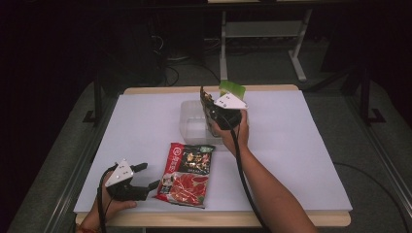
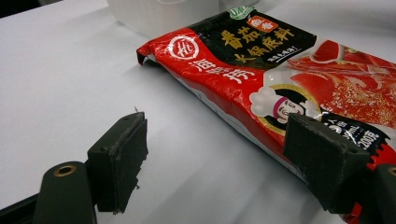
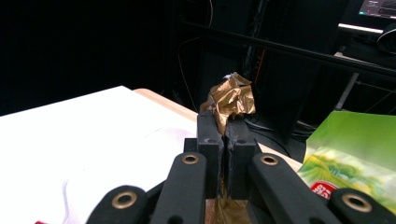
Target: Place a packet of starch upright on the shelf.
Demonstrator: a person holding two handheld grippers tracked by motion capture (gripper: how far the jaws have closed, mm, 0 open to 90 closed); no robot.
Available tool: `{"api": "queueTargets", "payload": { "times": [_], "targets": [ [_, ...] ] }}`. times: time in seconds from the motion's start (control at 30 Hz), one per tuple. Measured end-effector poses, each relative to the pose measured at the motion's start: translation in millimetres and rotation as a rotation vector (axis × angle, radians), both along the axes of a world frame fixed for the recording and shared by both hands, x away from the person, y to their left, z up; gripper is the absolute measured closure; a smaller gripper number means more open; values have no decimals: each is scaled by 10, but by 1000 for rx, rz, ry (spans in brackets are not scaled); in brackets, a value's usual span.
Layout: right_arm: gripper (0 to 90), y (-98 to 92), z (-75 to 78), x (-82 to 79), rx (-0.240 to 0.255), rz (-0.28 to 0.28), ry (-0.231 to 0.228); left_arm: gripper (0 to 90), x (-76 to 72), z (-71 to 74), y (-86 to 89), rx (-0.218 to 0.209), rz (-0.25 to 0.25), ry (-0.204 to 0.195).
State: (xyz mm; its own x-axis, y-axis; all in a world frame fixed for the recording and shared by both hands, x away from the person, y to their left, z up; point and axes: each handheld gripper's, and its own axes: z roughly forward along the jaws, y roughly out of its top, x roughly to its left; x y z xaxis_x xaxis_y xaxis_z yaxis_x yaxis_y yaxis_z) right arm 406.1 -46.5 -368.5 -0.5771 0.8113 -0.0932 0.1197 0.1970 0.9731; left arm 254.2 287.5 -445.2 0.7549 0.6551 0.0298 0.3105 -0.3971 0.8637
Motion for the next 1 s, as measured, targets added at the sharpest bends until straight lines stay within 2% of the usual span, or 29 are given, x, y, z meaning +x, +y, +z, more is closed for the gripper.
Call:
{"api": "queueTargets", "payload": {
  "times": [0.57,0.73,1.0],
  "targets": [
    [826,-187,-63,-128,33,7,12,213,13,-10,2,0,14,6],
    [753,-238,-54,-133,22,-9,13,194,22,-9,3,-6,32,8],
    [656,-338,-42,-141,37,10,29,190,30,-7,2,-12,35,12]
  ]
}}
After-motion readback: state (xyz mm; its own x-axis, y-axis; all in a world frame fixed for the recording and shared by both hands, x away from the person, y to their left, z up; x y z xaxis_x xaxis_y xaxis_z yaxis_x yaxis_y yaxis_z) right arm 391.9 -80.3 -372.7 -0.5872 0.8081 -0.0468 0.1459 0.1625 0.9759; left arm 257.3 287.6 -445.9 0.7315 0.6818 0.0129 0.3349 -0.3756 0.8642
